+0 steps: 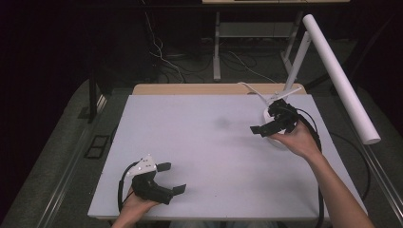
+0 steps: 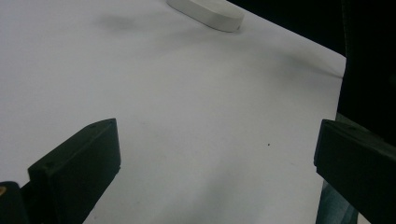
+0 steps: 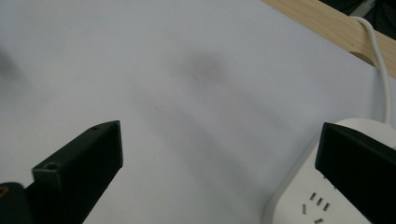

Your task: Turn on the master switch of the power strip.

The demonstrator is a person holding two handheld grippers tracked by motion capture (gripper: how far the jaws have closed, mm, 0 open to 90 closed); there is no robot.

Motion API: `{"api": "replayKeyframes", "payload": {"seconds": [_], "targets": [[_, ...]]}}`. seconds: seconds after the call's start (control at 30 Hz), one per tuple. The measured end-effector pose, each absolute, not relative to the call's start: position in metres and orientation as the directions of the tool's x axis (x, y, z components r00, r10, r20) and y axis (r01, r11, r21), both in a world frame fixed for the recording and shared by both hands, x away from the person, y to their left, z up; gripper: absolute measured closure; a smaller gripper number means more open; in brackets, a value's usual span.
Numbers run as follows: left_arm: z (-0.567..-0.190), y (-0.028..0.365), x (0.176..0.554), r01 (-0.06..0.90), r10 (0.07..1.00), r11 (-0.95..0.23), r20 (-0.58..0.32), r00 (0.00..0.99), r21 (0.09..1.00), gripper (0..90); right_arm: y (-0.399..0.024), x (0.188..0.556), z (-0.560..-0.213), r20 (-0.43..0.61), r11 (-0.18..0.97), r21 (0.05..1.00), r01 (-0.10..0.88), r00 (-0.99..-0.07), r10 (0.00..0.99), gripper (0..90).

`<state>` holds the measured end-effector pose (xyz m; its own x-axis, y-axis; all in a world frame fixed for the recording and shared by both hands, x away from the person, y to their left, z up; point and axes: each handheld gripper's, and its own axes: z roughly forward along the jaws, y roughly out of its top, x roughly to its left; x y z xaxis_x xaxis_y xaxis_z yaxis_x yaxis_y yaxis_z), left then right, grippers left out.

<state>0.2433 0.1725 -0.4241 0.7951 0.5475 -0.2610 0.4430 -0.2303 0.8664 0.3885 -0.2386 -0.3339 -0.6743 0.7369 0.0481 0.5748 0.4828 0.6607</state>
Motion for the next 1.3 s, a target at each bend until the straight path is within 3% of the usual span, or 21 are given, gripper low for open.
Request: {"api": "replayKeyframes", "payload": {"seconds": [0.4, 0.43, 0.47, 0.5, 1.3], "targets": [[-0.424, 0.174, 0.244, 0.443, 0.553, -0.223, -0.262, 0.791, 0.868, 0.0, -0.237, 0.408, -0.331, -0.027, 0.525, 0.623, 0.580, -0.654, 0.756, 0.3], [-0.424, 0.174, 0.244, 0.444, 0.554, -0.223, -0.262, 0.791, 0.868, 0.0, -0.237, 0.411, -0.331, -0.041, 0.533, 0.611, 0.585, -0.649, 0.759, 6.8], [-0.424, 0.175, 0.244, 0.443, 0.554, -0.223, -0.261, 0.790, 0.868, 0.0, -0.237, 0.411, -0.331, -0.041, 0.533, 0.611, 0.585, -0.649, 0.759, 6.8], [-0.424, 0.175, 0.244, 0.444, 0.557, -0.224, -0.261, 0.789, 0.867, 0.0, -0.237, 0.414, -0.330, -0.061, 0.551, 0.604, 0.575, -0.656, 0.752, 15.3], [-0.423, 0.183, 0.247, 0.446, 0.574, -0.201, -0.264, 0.775, 0.872, 0.0, -0.235, 0.452, -0.343, -0.174, 0.598, 0.514, 0.615, -0.607, 0.775, 67.6]]}}
